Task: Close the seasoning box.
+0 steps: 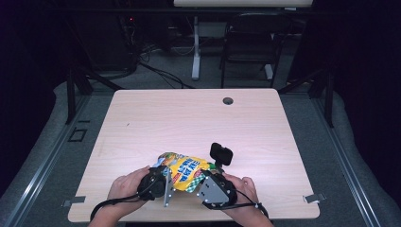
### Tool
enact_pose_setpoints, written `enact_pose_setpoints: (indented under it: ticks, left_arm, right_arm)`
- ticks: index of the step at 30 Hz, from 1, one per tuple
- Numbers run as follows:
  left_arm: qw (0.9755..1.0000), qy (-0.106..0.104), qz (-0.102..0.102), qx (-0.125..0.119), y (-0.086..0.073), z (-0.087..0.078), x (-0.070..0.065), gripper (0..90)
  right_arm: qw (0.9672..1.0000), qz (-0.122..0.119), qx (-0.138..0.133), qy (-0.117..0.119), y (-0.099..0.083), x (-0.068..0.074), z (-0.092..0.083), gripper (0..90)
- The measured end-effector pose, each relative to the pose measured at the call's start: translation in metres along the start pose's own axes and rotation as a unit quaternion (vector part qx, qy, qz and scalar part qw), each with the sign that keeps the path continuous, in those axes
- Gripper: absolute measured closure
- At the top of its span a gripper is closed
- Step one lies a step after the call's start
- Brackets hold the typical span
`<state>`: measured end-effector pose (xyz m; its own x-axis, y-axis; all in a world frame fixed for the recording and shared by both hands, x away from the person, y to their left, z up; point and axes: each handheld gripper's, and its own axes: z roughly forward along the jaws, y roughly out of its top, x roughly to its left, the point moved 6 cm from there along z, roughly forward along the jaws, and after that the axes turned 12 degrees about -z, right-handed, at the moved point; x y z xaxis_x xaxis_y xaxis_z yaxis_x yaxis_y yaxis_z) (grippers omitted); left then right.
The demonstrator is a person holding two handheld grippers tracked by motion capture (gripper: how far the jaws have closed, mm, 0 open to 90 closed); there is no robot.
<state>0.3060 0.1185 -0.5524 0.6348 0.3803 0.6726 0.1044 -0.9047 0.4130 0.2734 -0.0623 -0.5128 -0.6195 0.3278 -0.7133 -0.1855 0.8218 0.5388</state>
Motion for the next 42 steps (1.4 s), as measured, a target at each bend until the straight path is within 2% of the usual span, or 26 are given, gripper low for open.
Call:
enact_pose_setpoints:
  ticks: [5, 10, 16, 20, 29, 31, 32, 33, 34, 42]
  left_arm:
    - [1.0, -0.007, -0.001, -0.002, 0.0004, 0.0013, -0.0014, 82.0]
    - [0.9996, -0.02, -0.018, -0.007, 0.0009, 0.001, -0.0017, 80.8]
    - [0.9995, -0.023, -0.021, -0.01, 0.0013, 0.0008, -0.0022, 79.3]
    - [0.9989, -0.032, -0.032, -0.011, 0.0018, 0.0005, -0.0021, 78.4]
    - [0.9975, -0.043, -0.054, -0.014, -0.0007, 0.0026, -0.0008, 83.9]
    - [0.9967, -0.047, -0.064, -0.014, -0.0013, 0.003, 0.0, 85.8]
    - [0.9952, -0.051, -0.081, -0.02, -0.0017, 0.0037, 0.0013, 86.6]
    - [0.9952, -0.051, -0.081, -0.02, -0.0017, 0.0037, 0.0013, 86.9]
    - [0.9938, -0.057, -0.092, -0.026, -0.0018, 0.0044, 0.0011, 86.9]
    - [0.9897, -0.075, -0.118, -0.029, -0.0038, 0.0066, 0.0025, 88.2]
  right_arm:
    - [1.0, -0.004, 0.002, -0.002, 0.0011, -0.0015, -0.0004, 90.0]
    - [1.0, -0.005, -0.001, -0.006, 0.0025, -0.0042, -0.0018, 90.0]
    - [0.9999, -0.006, -0.002, -0.008, 0.0042, -0.0053, -0.0025, 90.0]
    - [0.9999, -0.007, -0.002, -0.012, 0.0054, -0.0073, -0.003, 90.0]
    - [0.9999, -0.007, -0.005, -0.011, 0.0065, -0.0062, -0.0012, 90.0]
    - [0.9999, -0.007, -0.005, -0.011, 0.0067, -0.006, -0.0005, 90.0]
    - [0.9999, -0.007, -0.005, -0.011, 0.007, -0.006, -0.0002, 90.0]
    - [0.9999, -0.007, -0.005, -0.011, 0.007, -0.006, -0.0002, 90.0]
    - [0.9999, -0.008, -0.004, -0.013, 0.0072, -0.0061, 0.0, 90.0]
    - [0.9999, -0.003, -0.005, -0.011, 0.0074, -0.005, 0.0019, 90.0]
